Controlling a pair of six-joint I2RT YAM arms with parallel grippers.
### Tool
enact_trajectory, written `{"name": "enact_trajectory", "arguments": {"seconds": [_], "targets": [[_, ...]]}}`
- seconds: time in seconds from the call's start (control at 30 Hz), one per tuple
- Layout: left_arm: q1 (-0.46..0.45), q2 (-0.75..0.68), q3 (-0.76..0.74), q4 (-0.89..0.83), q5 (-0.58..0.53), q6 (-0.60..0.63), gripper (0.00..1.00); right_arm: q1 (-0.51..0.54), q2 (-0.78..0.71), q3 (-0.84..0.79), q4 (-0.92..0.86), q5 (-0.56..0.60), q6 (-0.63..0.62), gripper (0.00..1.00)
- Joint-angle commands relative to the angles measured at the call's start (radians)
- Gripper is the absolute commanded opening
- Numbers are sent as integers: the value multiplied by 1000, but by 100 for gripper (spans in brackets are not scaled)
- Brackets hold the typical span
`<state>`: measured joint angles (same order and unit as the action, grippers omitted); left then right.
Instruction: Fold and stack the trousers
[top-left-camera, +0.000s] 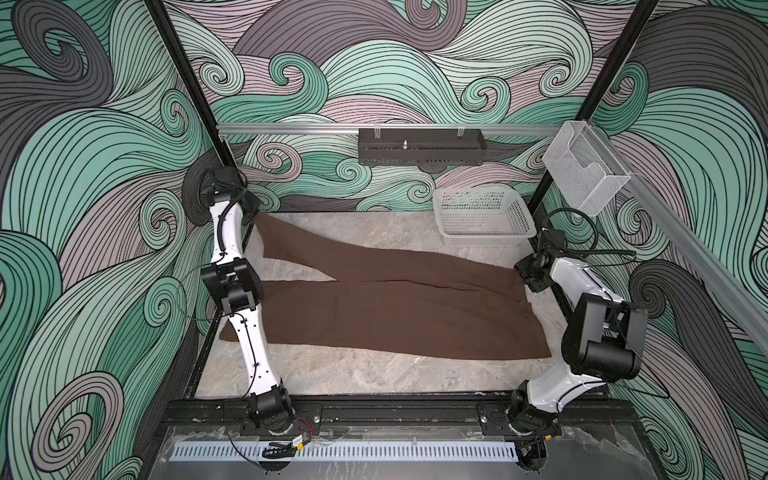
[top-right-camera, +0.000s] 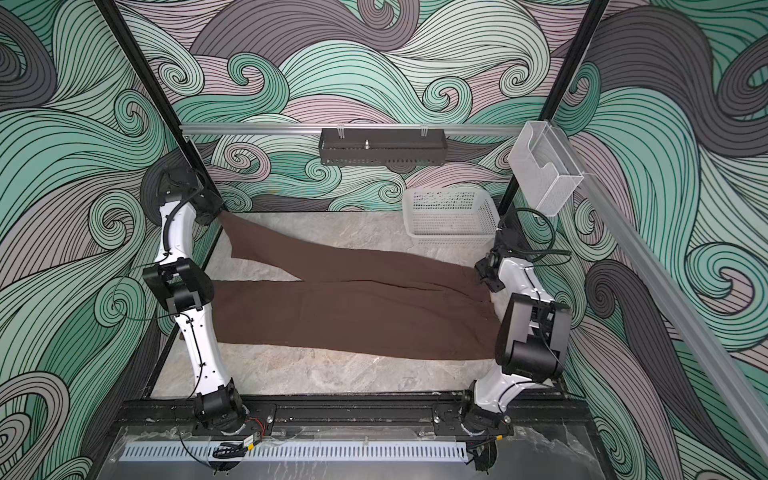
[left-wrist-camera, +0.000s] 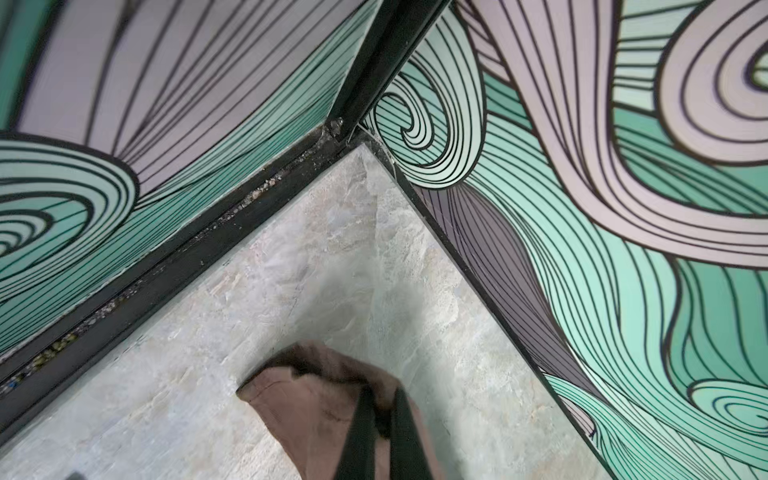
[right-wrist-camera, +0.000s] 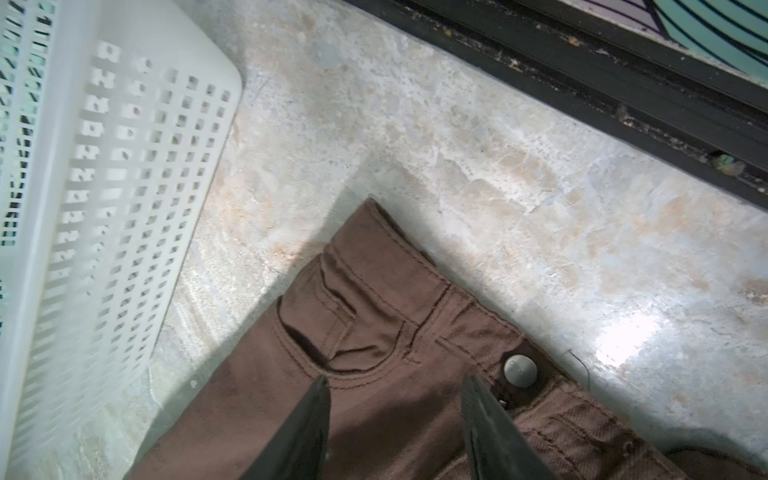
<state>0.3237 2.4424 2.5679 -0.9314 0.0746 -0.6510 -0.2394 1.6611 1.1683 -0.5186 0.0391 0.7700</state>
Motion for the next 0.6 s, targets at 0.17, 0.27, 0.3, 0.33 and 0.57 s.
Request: {"name": "enact_trajectory", "arguments": {"seconds": [0.17, 0.27, 0.3, 0.33, 0.57], "targets": [[-8, 36, -2, -58, 15, 1, 70, 81, -2, 4, -45, -51, -20, 53], [4, -49, -109, -41, 12, -14, 73, 118, -10, 5, -47, -51, -23, 53], [12, -84, -165, -31, 17, -24, 72, 130, -12, 5, -49, -51, -23, 53], [23, -129, -234, -14, 24, -35, 72, 143, -13, 6, -47, -51, -23, 53], [127, -397, -770, 189, 56, -115, 37, 213, -4, -10, -24, -72, -12, 53]]}}
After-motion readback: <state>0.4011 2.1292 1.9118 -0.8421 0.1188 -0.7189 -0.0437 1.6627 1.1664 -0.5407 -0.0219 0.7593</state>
